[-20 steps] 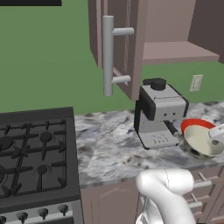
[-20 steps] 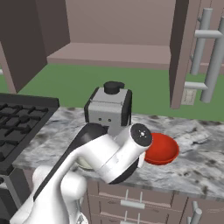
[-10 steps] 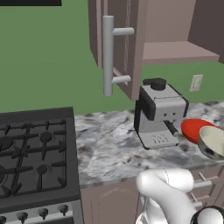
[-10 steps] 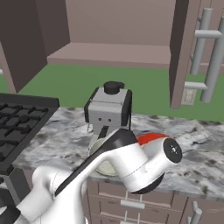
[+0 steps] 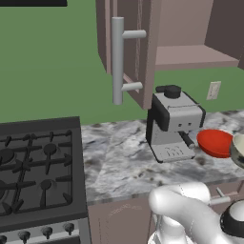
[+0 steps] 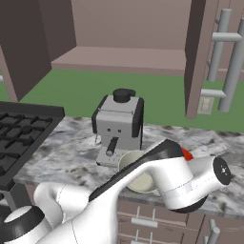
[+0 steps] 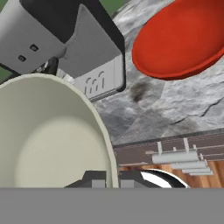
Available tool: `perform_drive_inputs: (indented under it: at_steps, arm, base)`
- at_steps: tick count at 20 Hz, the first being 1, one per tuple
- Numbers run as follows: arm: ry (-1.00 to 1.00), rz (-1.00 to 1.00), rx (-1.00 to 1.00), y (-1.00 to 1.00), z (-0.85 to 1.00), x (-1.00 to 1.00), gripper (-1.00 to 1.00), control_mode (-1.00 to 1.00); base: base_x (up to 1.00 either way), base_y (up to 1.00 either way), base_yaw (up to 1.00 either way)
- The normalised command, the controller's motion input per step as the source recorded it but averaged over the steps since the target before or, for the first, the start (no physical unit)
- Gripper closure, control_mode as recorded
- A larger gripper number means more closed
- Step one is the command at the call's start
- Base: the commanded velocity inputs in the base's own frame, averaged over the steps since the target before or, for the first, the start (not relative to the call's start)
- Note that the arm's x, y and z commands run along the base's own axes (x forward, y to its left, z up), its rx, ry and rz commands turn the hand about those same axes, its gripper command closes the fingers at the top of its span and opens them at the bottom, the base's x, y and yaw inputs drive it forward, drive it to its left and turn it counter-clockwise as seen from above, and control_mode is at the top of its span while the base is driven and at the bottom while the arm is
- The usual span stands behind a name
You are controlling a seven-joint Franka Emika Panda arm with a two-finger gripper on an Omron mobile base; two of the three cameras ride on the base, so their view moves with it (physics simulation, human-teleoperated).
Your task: Pick up the bowls on the counter and stack them on top of one another in the open cabinet. Place the smaller bowl on top of the larger bowl.
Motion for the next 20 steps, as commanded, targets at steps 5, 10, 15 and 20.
perform_drive_inputs:
  at_steps: [5,10,15,20]
  arm:
    - [0.0,0.0,0.09,-0.41,-0.02,0.39,1.0,-1.0]
    - [0.0,0.0,0.08,-0.28,-0.07,0.36,1.0,-1.0]
    - [-0.01,0.0,0.06,-0.15,-0.2,0.26,1.0,-1.0]
    - [-0.01,0.0,0.06,-0.12,-0.19,0.23,1.0,-1.0]
  base:
    - [0.0,0.0,0.0]
    - [0.0,0.0,0.0]
    - [0.0,0.0,0.0]
    - [0.0,0.0,0.0]
